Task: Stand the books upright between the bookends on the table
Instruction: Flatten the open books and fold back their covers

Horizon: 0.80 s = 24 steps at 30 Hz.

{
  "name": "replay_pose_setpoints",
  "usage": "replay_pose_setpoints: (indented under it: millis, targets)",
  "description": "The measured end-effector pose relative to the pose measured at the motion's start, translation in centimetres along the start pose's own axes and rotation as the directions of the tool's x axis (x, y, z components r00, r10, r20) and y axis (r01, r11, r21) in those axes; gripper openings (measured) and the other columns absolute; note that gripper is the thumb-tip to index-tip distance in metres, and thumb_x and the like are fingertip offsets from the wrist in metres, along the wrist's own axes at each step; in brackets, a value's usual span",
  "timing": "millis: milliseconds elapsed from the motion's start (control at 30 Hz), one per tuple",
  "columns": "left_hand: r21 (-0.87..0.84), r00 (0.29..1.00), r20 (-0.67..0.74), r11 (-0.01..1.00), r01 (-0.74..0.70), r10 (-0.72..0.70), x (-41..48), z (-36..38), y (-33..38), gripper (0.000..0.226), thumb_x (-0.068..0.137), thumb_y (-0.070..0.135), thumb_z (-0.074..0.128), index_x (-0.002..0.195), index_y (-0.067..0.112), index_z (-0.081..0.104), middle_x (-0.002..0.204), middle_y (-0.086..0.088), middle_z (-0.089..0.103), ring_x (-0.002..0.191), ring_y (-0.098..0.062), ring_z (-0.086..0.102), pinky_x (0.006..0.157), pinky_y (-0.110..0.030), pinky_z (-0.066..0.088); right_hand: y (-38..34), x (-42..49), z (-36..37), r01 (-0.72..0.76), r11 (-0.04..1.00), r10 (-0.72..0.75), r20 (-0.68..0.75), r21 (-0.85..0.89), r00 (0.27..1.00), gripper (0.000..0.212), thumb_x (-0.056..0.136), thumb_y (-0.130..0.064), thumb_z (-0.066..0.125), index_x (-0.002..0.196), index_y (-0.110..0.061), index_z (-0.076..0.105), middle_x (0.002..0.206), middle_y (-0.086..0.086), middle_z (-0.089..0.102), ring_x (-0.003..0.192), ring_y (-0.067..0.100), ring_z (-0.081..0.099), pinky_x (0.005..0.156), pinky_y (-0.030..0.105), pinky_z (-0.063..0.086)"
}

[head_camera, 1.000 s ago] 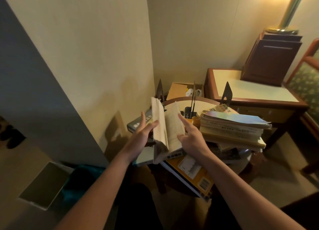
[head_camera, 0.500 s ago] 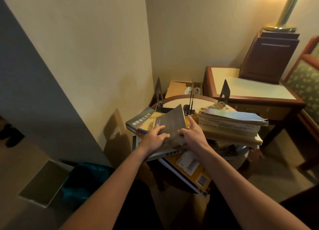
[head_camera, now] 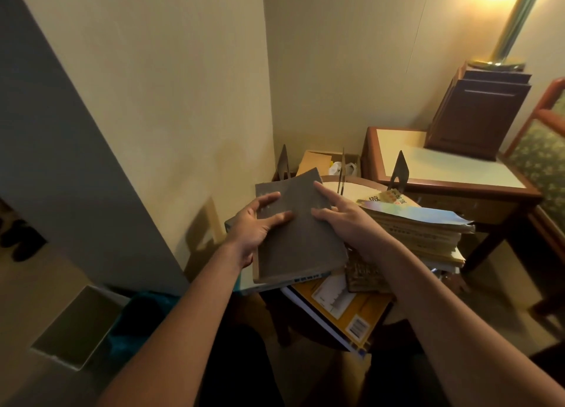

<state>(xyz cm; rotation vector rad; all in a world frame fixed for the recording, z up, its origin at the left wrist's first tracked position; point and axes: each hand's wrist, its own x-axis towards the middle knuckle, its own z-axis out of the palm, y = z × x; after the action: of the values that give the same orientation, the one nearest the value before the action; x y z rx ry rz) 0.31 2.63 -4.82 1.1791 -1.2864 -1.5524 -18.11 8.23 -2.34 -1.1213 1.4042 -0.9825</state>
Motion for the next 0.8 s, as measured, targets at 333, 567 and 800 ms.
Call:
replay_pose_setpoints:
  millis: [333,567,800]
  targets:
    - [-0.262,0.981,0.176,0.964,-0.034,0.083,-1.8,1.7,3.2,0.042,0.088,0.034,0.074,0.128,0.043,0.064,0.137,0.004,0.052,0.118,-0.025,0.061,0.079,-0.032,0.06,-0.2,-1.4,1.4,0.14,0.873,-0.078,-0.149,0.468,0.986,0.045,0.1,-0.035,0.054,0.144,-0.043,0.047,0.115,-0.017,0.052,0.098,0.013,0.063,0.058,0.02,0.056]
    - [-0.118,0.977,0.19,0.99,-0.077,0.099,-2.4,1.7,4.0,0.044,0.084,0.038,0.076,0.124,0.049,0.063,0.136,0.006,0.049,0.114,-0.023,0.061,0.077,-0.032,0.061,-1.4,-1.5,0.4,0.161,0.945,-0.109,-0.188,0.286,0.976,0.048,0.098,-0.044,0.056,0.143,-0.052,0.043,0.134,-0.011,0.043,0.102,0.01,0.059,0.057,0.015,0.054]
    - [-0.151,0.983,0.117,0.981,-0.124,0.142,-1.8,2.7,5.6,0.048,0.079,0.038,0.082,0.124,0.043,0.067,0.137,0.007,0.054,0.115,-0.019,0.061,0.077,-0.025,0.059,-2.0,-1.5,0.4,0.114,0.925,-0.057,-0.166,0.363,0.985,0.053,0.1,-0.041,0.051,0.15,-0.044,0.035,0.142,-0.008,0.041,0.097,0.007,0.06,0.06,0.015,0.053]
